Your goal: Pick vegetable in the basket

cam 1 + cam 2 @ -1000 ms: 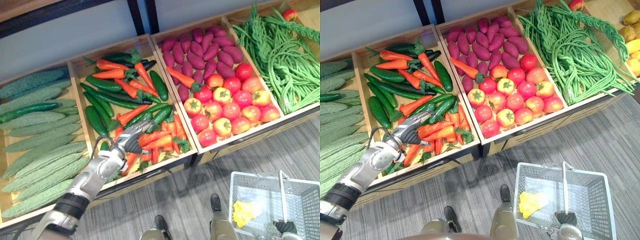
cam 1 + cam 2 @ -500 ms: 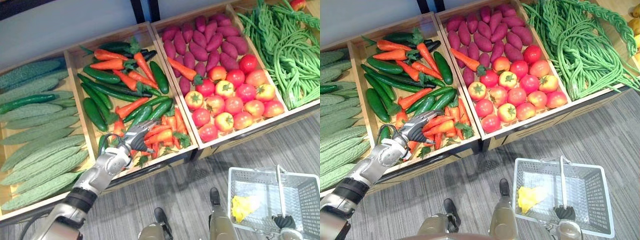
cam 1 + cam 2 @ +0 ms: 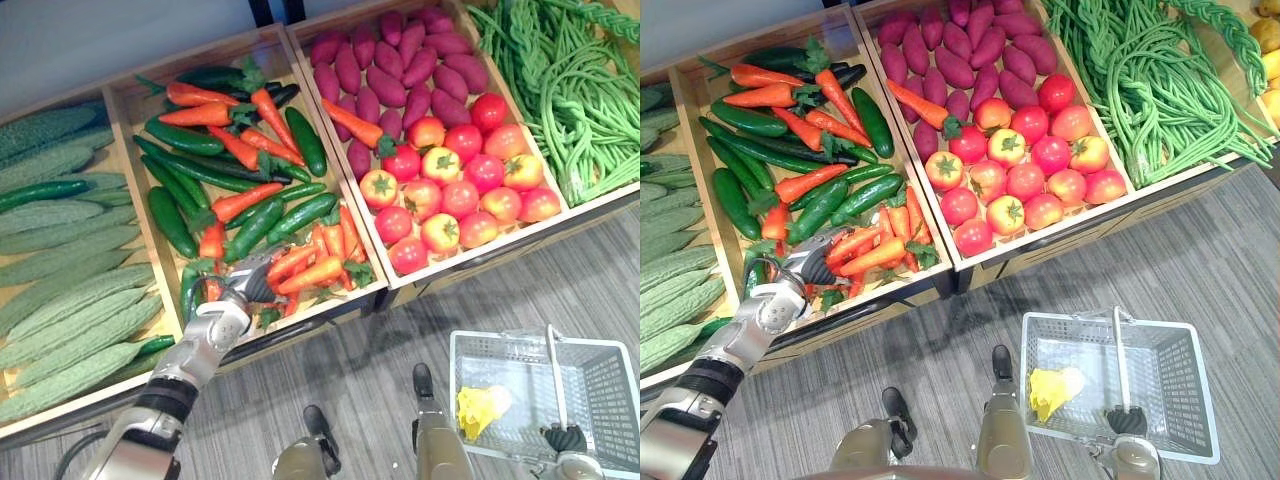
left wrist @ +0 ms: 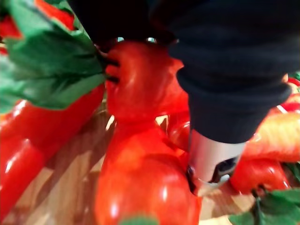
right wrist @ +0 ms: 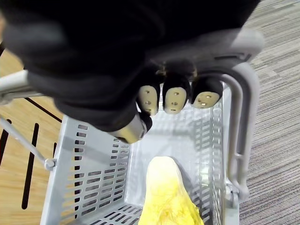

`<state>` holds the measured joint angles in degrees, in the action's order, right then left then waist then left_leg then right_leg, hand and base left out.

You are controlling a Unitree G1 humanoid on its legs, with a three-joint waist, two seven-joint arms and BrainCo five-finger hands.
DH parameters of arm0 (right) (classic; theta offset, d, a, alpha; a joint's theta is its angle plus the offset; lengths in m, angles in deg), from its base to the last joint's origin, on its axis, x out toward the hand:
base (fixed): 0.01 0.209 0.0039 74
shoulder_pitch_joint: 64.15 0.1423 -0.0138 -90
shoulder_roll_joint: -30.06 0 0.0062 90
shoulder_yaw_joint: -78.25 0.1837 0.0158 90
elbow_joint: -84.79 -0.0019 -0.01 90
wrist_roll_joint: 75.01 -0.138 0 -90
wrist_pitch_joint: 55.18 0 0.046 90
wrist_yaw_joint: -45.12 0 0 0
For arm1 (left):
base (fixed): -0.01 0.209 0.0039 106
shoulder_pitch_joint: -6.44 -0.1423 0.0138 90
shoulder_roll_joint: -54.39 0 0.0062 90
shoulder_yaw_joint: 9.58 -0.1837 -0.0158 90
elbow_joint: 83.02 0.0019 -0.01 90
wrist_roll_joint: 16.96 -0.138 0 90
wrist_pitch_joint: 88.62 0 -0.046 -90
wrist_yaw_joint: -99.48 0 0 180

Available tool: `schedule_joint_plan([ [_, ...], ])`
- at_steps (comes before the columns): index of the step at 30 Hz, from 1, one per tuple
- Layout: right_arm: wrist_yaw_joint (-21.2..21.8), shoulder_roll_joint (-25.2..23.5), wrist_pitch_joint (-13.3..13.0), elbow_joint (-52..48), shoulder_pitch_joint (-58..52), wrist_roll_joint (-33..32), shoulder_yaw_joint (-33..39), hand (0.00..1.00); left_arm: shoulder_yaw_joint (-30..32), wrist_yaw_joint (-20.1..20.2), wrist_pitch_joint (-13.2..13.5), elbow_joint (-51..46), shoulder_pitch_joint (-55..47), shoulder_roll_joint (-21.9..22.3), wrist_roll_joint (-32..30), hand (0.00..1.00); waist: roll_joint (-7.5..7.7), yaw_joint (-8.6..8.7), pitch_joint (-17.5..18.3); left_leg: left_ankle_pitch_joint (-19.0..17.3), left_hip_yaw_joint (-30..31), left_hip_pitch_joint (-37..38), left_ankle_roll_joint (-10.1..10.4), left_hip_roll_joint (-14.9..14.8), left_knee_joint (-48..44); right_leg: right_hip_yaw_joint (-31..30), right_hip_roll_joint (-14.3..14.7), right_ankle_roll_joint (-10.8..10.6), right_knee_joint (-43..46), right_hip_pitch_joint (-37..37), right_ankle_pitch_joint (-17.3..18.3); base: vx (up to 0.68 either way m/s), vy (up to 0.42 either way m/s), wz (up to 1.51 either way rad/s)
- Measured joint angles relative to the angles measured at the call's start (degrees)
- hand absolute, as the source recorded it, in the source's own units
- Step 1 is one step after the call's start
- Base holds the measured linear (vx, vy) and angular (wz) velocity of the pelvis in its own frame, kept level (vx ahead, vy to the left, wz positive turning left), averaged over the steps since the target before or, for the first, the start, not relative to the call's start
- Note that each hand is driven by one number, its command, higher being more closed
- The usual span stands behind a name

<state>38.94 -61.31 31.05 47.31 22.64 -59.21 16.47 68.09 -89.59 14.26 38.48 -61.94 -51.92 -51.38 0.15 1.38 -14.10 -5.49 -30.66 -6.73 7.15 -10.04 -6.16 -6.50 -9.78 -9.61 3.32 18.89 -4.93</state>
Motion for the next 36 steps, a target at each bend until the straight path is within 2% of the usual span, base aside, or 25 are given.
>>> schedule_joint_plan([
  [10, -0.11, -0.01, 0.07, 0.05, -0.12, 0.01, -0.11, 1.00, 1.46, -0.78, -2.22, 3.38, 0.67, 2.70, -2.55, 1.00, 0.16, 0.06, -0.64, -0.02, -0.30, -0.36, 0.02, -0.53, -0.30, -0.36, 0.45, 0.23, -1.20, -0.01, -1.12, -0.02, -0.011, -0.02],
  [18, -0.70, -0.03, 0.04, 0.06, -0.09, 0.03, -1.70, 1.00, 2.20, -0.93, -2.39, 3.25, 0.60, 2.87, -2.86, 1.00, 0.00, 0.07, -0.63, 0.14, -0.39, -0.02, 0.15, -0.58, -0.04, -0.02, 0.60, 0.23, -1.35, -0.09, -1.12, 0.00, 0.000, 0.00],
  [25, -0.79, -0.03, 0.06, 0.19, -0.35, 0.04, -1.93, 1.00, 5.01, -1.92, -3.67, 2.75, 0.44, 2.85, -2.87, 1.00, -0.53, 0.11, -0.52, 1.09, 0.15, 1.08, 0.31, -0.47, 0.97, 1.28, 0.46, 0.23, -1.32, -1.22, -1.11, -0.01, -0.007, 0.04],
  [31, -0.86, -0.06, 0.06, 0.21, -0.52, 0.04, -2.25, 1.00, 8.67, -3.87, -4.76, -4.42, -0.48, 2.40, -2.90, 1.00, -0.96, 0.02, -0.26, 3.38, 1.69, 1.69, 0.13, 0.56, 4.07, 2.78, -0.04, 0.24, -1.28, -1.52, -1.11, -0.04, -0.010, 0.13],
  [36, -0.86, -0.21, 0.05, 0.73, -0.70, 0.05, -1.78, 1.00, 11.19, -4.77, -4.75, -10.52, -1.05, 0.80, -2.89, 1.00, -0.95, -0.06, -0.06, 3.53, 2.71, 1.91, -0.02, 0.92, 4.13, 3.28, -0.31, 0.30, -1.54, -2.31, -1.17, 0.00, 0.003, 0.08],
])
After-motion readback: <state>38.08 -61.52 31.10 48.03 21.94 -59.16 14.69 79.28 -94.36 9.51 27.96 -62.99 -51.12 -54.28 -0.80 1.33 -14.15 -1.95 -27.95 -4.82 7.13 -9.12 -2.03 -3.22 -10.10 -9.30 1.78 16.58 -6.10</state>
